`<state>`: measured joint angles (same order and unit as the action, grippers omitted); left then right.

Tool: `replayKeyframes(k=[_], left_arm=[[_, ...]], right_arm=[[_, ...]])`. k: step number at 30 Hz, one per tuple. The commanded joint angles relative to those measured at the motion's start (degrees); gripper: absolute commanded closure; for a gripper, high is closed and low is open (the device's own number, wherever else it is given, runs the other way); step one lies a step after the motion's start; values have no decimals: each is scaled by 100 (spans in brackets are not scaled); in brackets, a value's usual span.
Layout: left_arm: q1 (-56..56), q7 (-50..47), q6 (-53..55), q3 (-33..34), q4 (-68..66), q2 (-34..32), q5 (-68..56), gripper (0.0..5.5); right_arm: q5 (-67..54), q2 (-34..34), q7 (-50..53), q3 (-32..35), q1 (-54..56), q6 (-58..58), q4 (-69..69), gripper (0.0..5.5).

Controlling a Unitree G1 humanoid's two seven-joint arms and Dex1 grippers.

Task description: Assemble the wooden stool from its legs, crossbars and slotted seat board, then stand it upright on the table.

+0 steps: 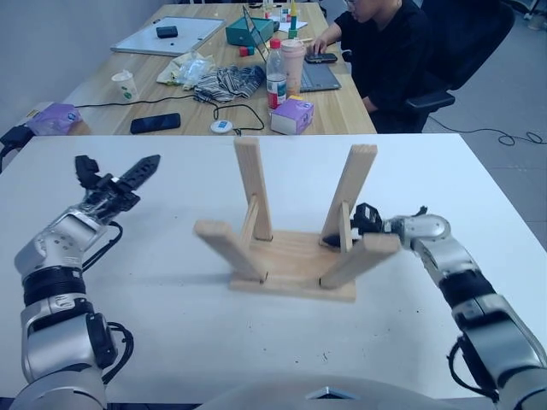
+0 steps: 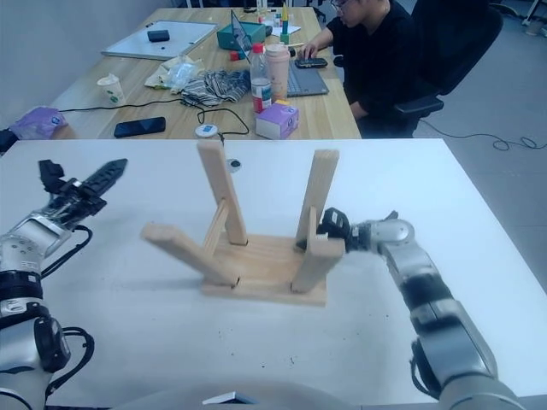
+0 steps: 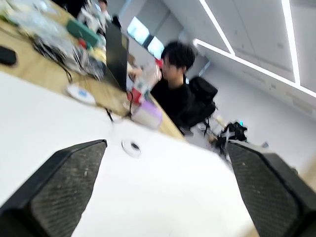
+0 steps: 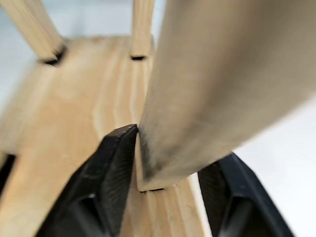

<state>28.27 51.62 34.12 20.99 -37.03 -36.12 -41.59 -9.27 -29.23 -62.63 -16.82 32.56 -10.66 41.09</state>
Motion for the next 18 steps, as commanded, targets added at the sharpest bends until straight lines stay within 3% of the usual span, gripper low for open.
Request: replayKeyframes(k=[1, 5, 10, 18], left_arm=[[-373, 167, -391, -491, 644, 179, 519, 105], [-1112, 571, -1369, -967, 1313, 215, 1165, 105], [-1885, 1709, -3976, -1709, 1309, 132, 2263, 105], [-1441, 2038, -4284, -1946, 1012, 743, 2138, 105]], right_arm=[[342, -27, 77, 202, 426, -715, 753, 285], [255, -543, -470, 489, 23, -659, 808, 271], [-123, -1138, -870, 1002, -735, -480, 67, 271], [-1003, -727, -239, 1057, -2909, 1064, -3612, 271]])
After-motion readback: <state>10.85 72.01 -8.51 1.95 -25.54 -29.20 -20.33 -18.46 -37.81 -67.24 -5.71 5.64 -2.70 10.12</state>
